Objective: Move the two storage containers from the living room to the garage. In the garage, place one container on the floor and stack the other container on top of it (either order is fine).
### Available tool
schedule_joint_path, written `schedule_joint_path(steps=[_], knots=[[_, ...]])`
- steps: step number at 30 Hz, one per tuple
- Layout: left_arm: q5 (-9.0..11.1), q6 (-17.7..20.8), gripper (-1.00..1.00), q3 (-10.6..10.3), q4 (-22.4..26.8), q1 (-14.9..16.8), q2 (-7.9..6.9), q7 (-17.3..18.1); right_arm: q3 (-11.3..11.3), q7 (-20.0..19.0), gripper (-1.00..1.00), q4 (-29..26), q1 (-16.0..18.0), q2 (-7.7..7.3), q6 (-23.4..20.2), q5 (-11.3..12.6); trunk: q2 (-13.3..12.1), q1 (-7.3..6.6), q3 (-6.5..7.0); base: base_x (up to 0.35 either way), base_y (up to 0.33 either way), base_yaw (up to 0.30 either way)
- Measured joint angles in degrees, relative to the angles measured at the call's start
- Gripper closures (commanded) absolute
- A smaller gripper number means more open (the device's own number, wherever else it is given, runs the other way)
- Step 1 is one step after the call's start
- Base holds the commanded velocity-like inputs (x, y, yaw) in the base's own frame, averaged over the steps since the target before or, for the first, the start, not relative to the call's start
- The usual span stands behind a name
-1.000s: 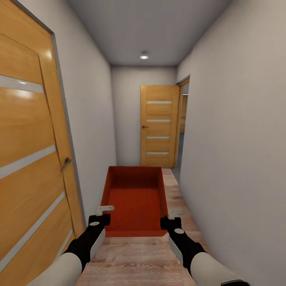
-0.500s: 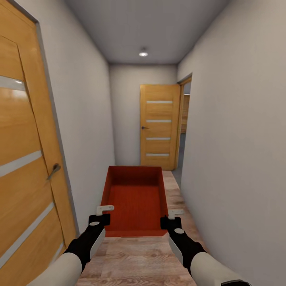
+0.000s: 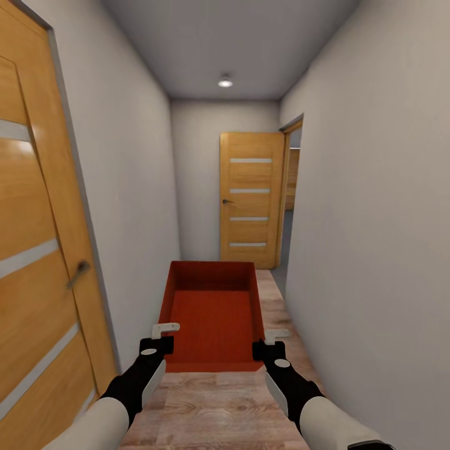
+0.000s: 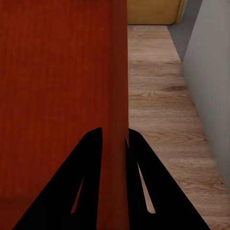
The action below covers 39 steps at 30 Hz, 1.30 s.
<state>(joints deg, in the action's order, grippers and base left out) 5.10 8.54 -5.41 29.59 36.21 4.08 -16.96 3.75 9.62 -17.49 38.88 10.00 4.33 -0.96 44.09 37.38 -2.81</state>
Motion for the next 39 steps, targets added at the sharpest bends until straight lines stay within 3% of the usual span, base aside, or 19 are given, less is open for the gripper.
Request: schedule_joint_path(steps=[39], knots=[[-0.03,-0.03,1.0,0.05,-0.19,0.02,0.01,0.03,0.15,0.08,1.0,0.07,-0.01,0.0,-0.03,0.2,0.0,-0.01,0.0,0.319,0.0,0.0]])
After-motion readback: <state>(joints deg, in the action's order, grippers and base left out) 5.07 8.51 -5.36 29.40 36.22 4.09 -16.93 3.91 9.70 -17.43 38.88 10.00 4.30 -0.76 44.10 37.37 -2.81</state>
